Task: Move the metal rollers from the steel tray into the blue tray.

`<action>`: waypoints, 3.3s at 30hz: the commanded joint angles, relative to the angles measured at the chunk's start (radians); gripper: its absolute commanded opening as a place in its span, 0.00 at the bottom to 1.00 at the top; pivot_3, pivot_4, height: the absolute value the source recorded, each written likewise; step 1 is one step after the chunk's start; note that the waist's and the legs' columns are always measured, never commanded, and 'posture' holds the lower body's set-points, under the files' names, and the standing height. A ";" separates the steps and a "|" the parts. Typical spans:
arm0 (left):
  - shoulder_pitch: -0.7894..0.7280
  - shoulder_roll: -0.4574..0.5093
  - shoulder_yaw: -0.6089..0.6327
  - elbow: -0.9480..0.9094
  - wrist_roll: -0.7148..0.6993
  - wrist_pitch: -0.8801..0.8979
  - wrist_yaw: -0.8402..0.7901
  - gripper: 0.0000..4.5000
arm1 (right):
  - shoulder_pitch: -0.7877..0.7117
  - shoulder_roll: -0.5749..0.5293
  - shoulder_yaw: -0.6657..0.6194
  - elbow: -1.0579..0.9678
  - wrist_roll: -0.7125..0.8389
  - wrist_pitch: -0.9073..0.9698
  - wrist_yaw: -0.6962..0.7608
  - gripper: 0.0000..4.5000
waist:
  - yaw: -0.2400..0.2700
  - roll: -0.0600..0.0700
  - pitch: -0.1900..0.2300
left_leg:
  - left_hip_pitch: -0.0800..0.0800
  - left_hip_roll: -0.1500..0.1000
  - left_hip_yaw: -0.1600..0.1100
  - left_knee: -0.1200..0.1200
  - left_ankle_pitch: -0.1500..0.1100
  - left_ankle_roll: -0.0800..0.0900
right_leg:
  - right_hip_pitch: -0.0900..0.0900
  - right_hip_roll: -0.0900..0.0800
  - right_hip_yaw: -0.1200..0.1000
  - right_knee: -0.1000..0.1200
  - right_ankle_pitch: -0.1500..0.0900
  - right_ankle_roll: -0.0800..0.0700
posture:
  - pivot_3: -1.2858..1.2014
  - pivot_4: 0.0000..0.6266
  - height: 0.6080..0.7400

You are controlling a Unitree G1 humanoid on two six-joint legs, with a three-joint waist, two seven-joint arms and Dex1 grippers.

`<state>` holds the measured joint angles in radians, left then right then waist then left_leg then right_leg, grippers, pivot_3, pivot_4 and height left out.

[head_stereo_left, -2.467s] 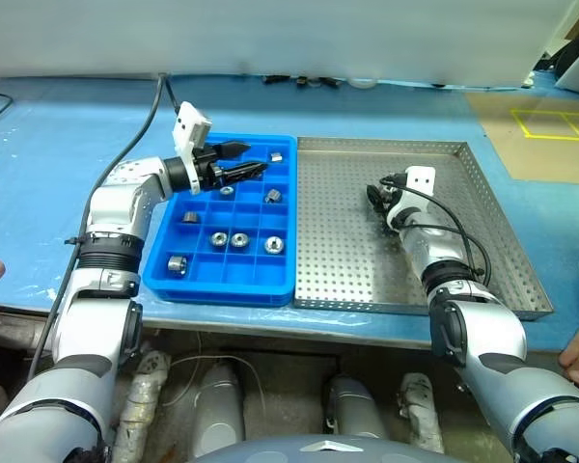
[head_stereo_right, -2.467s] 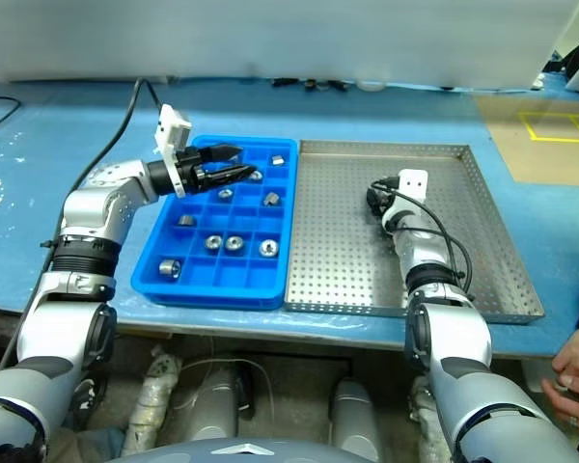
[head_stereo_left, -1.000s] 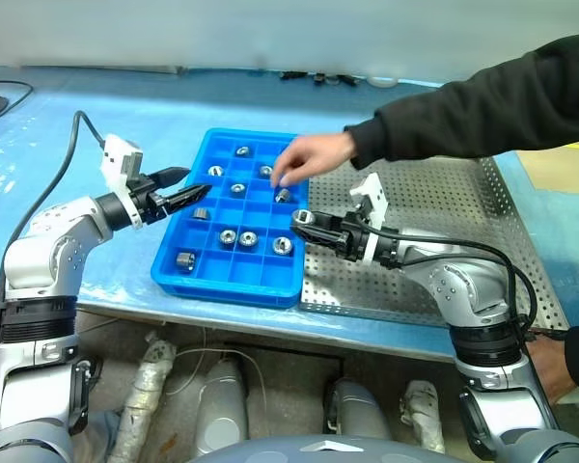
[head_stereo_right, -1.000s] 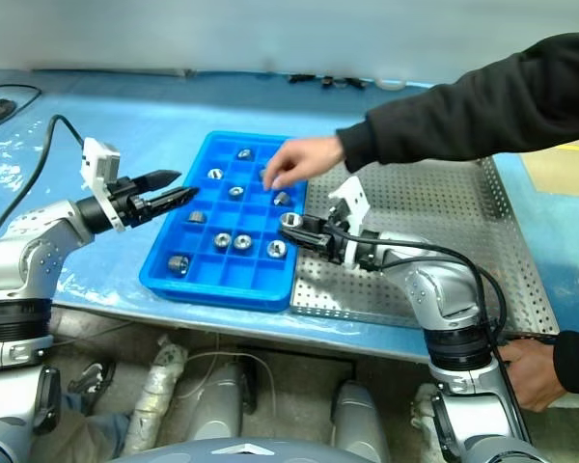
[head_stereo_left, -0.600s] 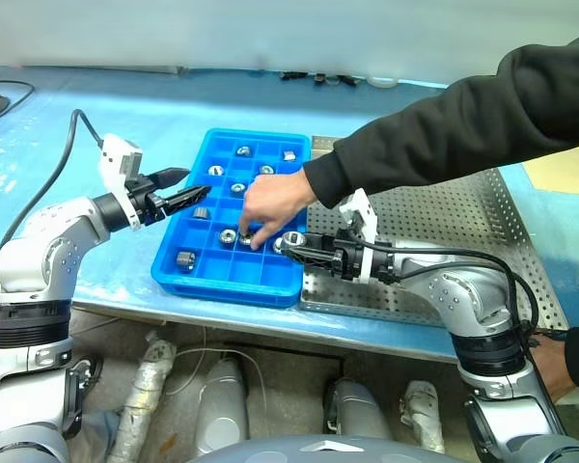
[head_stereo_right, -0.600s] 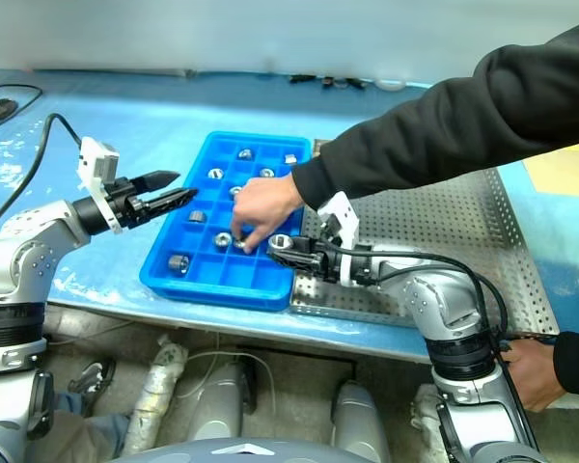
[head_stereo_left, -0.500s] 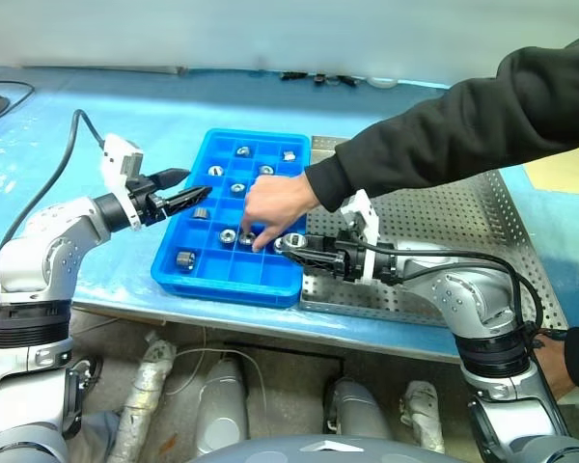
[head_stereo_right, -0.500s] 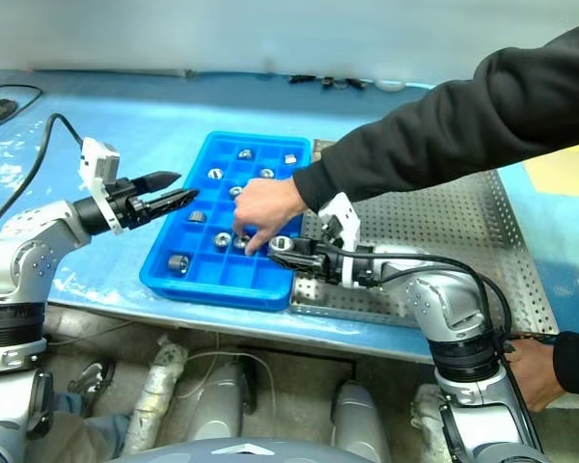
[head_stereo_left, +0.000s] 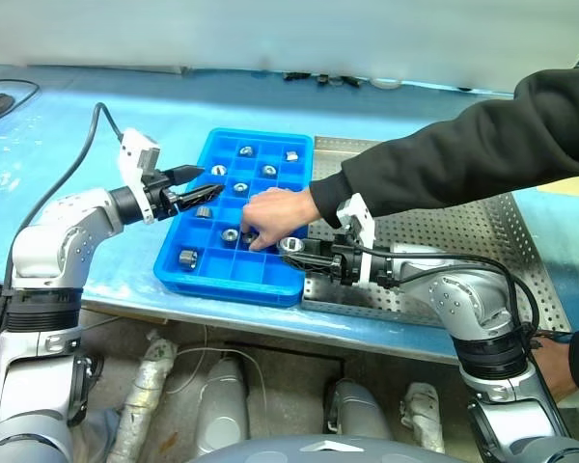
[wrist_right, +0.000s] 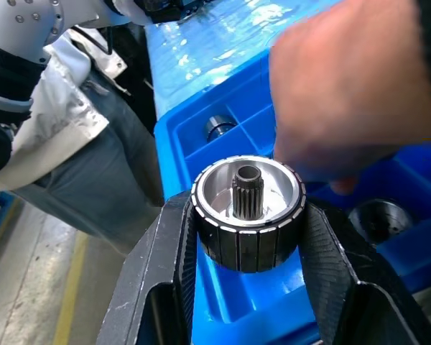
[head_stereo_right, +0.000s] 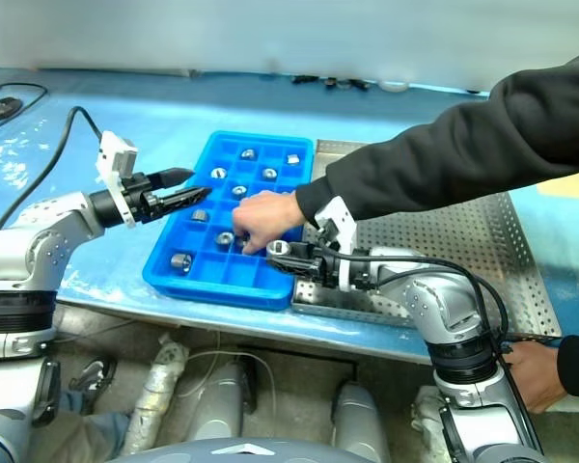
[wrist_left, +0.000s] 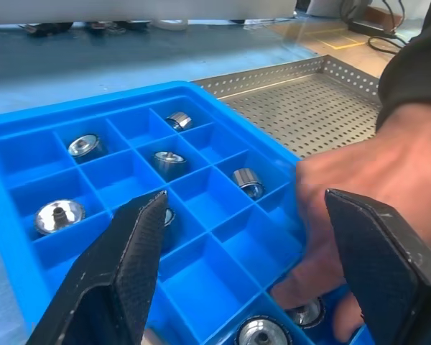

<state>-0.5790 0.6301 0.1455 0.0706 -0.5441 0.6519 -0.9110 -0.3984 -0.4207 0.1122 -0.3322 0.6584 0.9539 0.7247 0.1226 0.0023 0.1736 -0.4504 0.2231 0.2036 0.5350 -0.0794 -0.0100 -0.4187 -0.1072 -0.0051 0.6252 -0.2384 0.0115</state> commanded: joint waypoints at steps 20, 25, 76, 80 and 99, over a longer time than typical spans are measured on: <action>-0.103 -0.047 -0.032 0.117 0.034 -0.116 -0.052 0.82 | 0.014 -0.050 -0.038 -0.066 0.029 -0.022 -0.006 0.37 | -0.002 0.000 0.000 | 0.000 0.000 0.000 0.002 0.000 0.000 | 0.001 0.000 0.000 0.001 0.000 0.000 | 0.48 0.24 1.00; -0.113 -0.050 -0.036 0.131 0.040 -0.122 -0.062 0.82 | 0.021 -0.050 -0.040 -0.074 0.025 -0.027 -0.017 0.37 | -0.002 0.000 0.000 | 0.000 0.000 0.000 0.003 0.000 0.000 | 0.001 0.000 0.000 0.002 0.000 0.000 | 0.48 0.24 1.00; 0.018 0.065 0.150 0.071 0.042 -0.123 0.046 0.82 | -0.481 0.312 0.112 0.791 -0.335 -0.532 0.060 0.37 | -0.022 -0.002 -0.001 | -0.005 0.001 -0.005 0.008 0.001 -0.001 | -0.006 0.001 -0.003 0.015 0.000 -0.001 | 0.55 0.24 1.00; 0.091 0.062 0.179 -0.034 0.010 -0.075 0.084 0.82 | -0.530 0.361 0.083 1.001 -0.390 -0.639 0.042 0.37 | -0.016 -0.002 -0.001 | -0.005 0.001 -0.007 0.008 0.001 -0.001 | -0.005 0.000 -0.008 0.015 0.000 -0.001 | 0.56 0.24 1.00; 0.060 0.049 0.132 -0.069 -0.021 -0.026 0.115 0.82 | -0.545 0.383 0.013 1.122 -0.500 -0.791 -0.020 0.59 | 0.001 -0.002 -0.001 | -0.002 0.001 -0.009 0.007 0.002 -0.003 | -0.003 0.000 -0.006 0.017 0.000 -0.002 | 0.54 0.24 1.00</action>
<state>-0.4981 0.6722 0.2729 0.0049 -0.5563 0.6335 -0.7895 -0.9285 -0.0372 0.1574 0.7935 0.1590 0.1845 0.7275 0.1235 0.0006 0.1729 -0.4525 0.2240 0.1946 0.5421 -0.0775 -0.0127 -0.4217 -0.1072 -0.0107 0.6420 -0.2385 0.0095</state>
